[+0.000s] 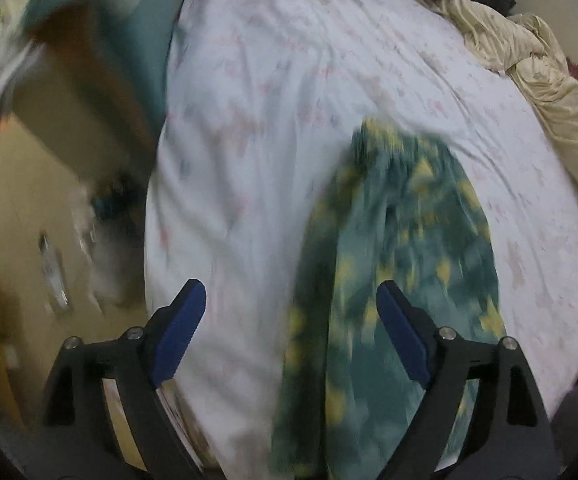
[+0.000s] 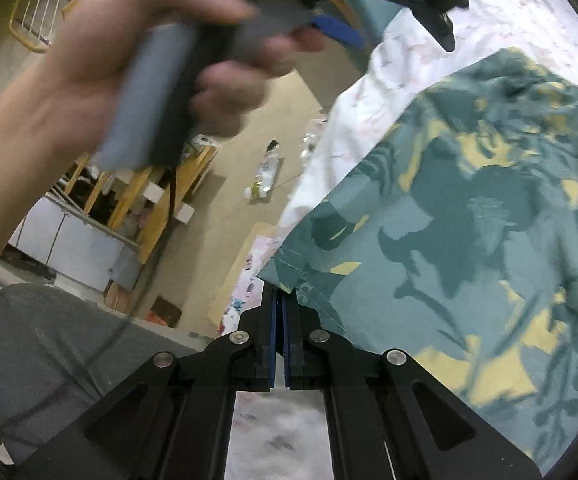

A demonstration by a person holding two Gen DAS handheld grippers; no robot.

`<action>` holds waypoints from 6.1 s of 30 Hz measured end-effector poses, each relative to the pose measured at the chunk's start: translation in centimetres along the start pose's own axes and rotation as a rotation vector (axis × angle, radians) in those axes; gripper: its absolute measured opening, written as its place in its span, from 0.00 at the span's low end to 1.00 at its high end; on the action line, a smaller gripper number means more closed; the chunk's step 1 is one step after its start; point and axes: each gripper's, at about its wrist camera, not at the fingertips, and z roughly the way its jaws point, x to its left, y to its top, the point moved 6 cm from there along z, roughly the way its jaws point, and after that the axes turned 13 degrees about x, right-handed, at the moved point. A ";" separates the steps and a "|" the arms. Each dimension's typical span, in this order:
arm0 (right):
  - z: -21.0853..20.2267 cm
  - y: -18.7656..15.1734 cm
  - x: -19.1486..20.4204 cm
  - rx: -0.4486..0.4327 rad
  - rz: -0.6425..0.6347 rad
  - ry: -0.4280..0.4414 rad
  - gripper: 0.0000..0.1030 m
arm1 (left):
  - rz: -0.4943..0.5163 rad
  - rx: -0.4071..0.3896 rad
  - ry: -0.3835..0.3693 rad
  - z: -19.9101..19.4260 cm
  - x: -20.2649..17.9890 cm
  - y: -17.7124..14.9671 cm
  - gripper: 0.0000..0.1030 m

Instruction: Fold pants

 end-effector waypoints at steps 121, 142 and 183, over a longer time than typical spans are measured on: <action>-12.7 -26.0 -16.2 0.415 0.393 -0.411 0.14 | -0.015 0.286 -0.005 5.9 -18.1 -29.0 0.59; -19.5 -5.4 -28.6 -0.106 0.489 -0.240 0.58 | -0.075 0.086 -0.044 6.5 -13.7 -3.9 0.65; -23.2 -12.0 -12.9 -0.151 0.110 -0.330 0.14 | 0.556 -0.210 0.010 -6.5 -23.4 -15.6 0.15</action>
